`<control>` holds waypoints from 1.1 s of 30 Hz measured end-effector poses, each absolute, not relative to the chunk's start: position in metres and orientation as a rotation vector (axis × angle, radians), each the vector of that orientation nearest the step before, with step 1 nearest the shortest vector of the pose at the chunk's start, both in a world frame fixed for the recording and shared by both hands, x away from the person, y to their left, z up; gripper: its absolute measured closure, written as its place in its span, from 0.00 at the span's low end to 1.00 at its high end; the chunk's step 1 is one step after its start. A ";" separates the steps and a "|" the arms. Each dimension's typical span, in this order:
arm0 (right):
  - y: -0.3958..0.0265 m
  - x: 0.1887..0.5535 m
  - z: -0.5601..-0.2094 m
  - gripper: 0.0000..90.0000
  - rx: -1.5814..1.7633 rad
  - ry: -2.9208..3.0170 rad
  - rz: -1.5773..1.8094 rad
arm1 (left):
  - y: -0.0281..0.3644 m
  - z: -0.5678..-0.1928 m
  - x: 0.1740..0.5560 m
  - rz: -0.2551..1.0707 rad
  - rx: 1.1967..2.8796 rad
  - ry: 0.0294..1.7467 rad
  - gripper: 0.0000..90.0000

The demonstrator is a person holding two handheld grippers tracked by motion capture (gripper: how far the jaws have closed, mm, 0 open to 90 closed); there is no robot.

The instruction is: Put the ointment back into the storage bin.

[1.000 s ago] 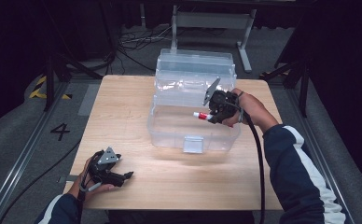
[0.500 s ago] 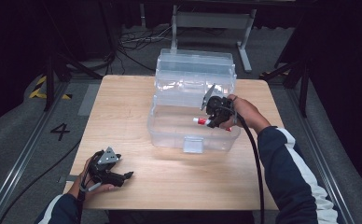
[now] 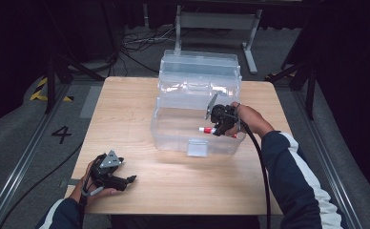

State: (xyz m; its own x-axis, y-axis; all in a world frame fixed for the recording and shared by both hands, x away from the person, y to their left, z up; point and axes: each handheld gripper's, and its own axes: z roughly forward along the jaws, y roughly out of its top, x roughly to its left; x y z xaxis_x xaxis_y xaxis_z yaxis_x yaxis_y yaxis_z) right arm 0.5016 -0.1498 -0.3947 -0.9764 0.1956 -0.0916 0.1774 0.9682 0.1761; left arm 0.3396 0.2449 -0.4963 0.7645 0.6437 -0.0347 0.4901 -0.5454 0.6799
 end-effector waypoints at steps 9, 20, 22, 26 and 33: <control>-0.152 0.501 -0.405 0.78 0.250 3.021 0.215 | 0.245 -0.496 0.340 0.284 2.261 0.842 0.17; -0.156 0.500 -0.416 0.78 0.212 3.046 0.190 | 0.245 -0.496 0.340 0.284 2.261 0.842 0.17; -0.156 0.500 -0.416 0.78 0.223 3.050 0.196 | 0.245 -0.496 0.340 0.284 2.261 0.842 0.17; -0.156 0.500 -0.417 0.78 0.220 3.067 0.156 | 0.245 -0.496 0.340 0.283 2.260 0.843 0.17; -0.156 0.501 -0.419 0.77 0.234 3.078 0.147 | 0.245 -0.496 0.340 0.284 2.260 0.842 0.17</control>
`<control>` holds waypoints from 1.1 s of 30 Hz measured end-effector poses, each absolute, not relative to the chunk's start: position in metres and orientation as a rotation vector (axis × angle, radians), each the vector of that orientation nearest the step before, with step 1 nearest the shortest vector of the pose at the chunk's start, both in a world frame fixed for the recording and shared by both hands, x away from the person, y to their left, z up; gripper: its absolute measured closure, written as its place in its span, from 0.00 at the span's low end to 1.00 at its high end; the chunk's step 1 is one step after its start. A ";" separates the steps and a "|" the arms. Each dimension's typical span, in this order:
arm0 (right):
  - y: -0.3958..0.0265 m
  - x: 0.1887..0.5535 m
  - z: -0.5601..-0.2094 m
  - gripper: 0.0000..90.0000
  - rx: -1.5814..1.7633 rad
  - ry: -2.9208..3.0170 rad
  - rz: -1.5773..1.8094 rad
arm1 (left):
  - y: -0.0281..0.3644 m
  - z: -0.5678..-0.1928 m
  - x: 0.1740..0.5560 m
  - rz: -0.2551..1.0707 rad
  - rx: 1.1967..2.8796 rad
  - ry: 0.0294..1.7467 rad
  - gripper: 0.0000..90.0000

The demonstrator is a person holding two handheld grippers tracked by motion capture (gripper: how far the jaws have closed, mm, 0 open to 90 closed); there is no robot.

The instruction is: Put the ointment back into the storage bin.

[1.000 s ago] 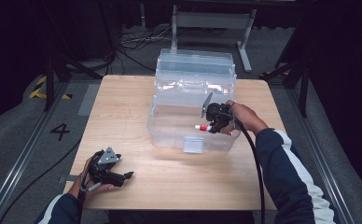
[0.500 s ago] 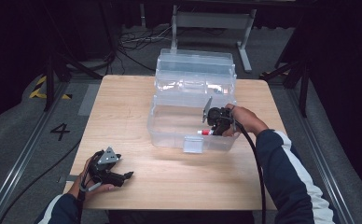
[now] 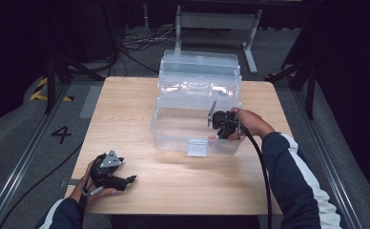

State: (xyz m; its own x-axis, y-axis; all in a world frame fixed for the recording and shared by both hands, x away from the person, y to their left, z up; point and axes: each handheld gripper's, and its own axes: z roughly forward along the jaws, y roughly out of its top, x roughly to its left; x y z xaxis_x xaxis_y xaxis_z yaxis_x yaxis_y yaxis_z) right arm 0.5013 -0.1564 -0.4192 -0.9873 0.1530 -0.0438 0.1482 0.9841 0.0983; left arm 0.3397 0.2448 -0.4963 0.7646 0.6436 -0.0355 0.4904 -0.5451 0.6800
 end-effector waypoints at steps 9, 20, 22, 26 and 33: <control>-0.158 0.502 -0.419 0.73 0.260 3.069 0.127 | 0.245 -0.496 0.340 0.283 2.260 0.843 0.17; -0.163 0.502 -0.412 0.67 0.298 3.019 0.183 | 0.245 -0.496 0.340 0.284 2.259 0.842 0.17; -0.165 0.501 -0.410 0.68 0.306 3.014 0.213 | 0.245 -0.496 0.340 0.281 2.260 0.842 0.17; -0.168 0.499 -0.405 0.69 0.318 2.994 0.281 | 0.245 -0.496 0.340 0.283 2.260 0.842 0.17; -0.172 0.489 -0.396 0.69 0.358 2.925 0.440 | 0.244 -0.496 0.340 0.282 2.260 0.842 0.17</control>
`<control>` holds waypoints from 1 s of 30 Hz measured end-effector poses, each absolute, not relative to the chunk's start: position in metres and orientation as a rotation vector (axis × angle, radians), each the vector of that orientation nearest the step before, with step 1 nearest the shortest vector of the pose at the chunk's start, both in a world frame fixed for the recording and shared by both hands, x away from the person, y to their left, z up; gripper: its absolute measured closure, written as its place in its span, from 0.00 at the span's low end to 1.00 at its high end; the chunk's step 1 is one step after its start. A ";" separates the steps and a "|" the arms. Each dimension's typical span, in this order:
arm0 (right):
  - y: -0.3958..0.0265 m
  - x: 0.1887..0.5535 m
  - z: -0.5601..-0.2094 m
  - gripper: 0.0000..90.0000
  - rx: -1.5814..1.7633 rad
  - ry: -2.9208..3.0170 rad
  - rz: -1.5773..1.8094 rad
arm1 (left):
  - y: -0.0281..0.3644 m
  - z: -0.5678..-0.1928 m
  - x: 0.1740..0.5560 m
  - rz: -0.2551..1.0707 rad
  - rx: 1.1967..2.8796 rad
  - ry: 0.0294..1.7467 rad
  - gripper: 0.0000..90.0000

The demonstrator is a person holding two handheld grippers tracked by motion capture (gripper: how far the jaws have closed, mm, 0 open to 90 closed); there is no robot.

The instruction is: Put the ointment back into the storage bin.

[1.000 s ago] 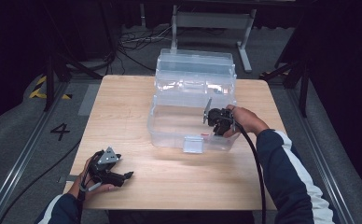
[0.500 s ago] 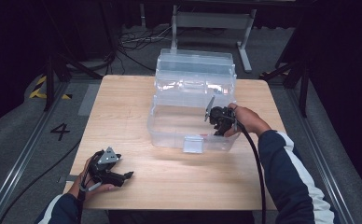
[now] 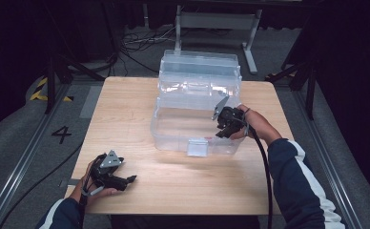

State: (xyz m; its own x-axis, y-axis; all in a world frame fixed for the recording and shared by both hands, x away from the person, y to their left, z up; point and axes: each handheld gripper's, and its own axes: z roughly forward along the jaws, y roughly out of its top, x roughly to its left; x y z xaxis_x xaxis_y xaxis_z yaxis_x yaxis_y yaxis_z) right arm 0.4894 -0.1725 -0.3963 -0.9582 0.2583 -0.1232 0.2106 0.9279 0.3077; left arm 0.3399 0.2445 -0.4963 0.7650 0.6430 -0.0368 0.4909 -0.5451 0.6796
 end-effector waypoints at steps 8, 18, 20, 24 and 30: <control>-0.183 0.482 -0.393 0.70 0.451 2.847 0.576 | 0.244 -0.496 0.340 0.284 2.260 0.842 0.17; -0.202 0.467 -0.381 0.69 0.522 2.728 0.798 | 0.244 -0.496 0.340 0.286 2.260 0.847 0.17; -0.203 0.465 -0.380 0.68 0.515 2.719 0.814 | 0.244 -0.496 0.340 0.283 2.259 0.848 0.17; -0.207 0.458 -0.372 0.65 0.496 2.672 0.881 | 0.243 -0.495 0.341 0.276 2.278 0.850 0.17; -0.210 0.453 -0.361 0.60 0.486 2.629 0.931 | 0.241 -0.492 0.343 0.274 2.298 0.863 0.17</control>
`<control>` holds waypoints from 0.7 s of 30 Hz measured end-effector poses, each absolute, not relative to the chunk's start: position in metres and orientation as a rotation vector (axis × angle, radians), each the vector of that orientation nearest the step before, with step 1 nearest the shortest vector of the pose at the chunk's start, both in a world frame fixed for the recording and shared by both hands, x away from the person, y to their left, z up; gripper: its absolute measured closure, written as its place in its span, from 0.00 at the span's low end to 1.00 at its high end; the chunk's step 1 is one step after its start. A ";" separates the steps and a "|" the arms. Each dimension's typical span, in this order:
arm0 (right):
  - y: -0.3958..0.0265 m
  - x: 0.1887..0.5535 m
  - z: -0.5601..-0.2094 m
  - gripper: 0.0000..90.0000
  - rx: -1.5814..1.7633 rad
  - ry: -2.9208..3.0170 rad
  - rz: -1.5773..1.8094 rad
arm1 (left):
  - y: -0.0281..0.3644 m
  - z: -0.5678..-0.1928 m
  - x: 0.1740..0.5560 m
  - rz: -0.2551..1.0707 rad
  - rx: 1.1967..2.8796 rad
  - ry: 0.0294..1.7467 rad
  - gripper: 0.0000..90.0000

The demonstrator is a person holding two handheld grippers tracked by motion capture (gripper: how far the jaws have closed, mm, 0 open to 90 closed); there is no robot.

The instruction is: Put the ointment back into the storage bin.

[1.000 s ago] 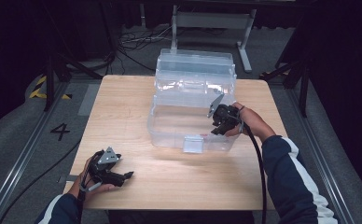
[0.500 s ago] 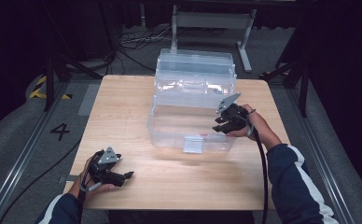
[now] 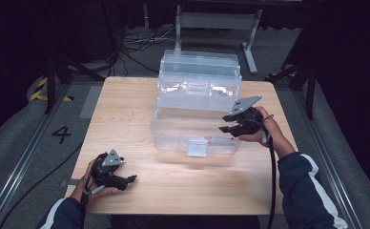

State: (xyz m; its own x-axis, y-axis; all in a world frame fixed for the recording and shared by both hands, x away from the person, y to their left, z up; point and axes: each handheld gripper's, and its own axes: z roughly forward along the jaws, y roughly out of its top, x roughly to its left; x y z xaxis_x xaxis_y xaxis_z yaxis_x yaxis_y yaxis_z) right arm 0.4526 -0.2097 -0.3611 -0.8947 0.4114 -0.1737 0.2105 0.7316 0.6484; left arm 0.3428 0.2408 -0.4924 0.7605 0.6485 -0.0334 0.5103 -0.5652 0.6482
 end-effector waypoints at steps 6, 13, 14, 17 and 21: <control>-0.215 0.451 -0.347 0.57 0.495 2.541 0.988 | 0.240 -0.492 0.343 0.264 2.306 0.865 0.17; -0.222 0.455 -0.331 0.56 0.526 2.457 1.012 | 0.234 -0.488 0.349 0.258 2.337 0.868 0.20; -0.223 0.455 -0.330 0.56 0.529 2.454 1.012 | 0.232 -0.487 0.351 0.269 2.348 0.864 0.21; -0.223 0.459 -0.323 0.55 0.531 2.437 0.988 | 0.228 -0.481 0.355 0.272 2.346 0.853 0.21; -0.222 0.463 -0.312 0.54 0.534 2.401 0.971 | 0.223 -0.470 0.362 0.298 2.331 0.835 0.22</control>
State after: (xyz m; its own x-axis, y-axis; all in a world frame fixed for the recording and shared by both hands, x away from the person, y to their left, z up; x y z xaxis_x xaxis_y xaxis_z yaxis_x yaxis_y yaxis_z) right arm 0.4634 -0.2224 -0.3123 -0.8026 0.5193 -0.2935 0.1692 0.6700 0.7228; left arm 0.3616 0.2233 -0.4698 0.7730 0.6344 -0.0014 0.4901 -0.5958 0.6363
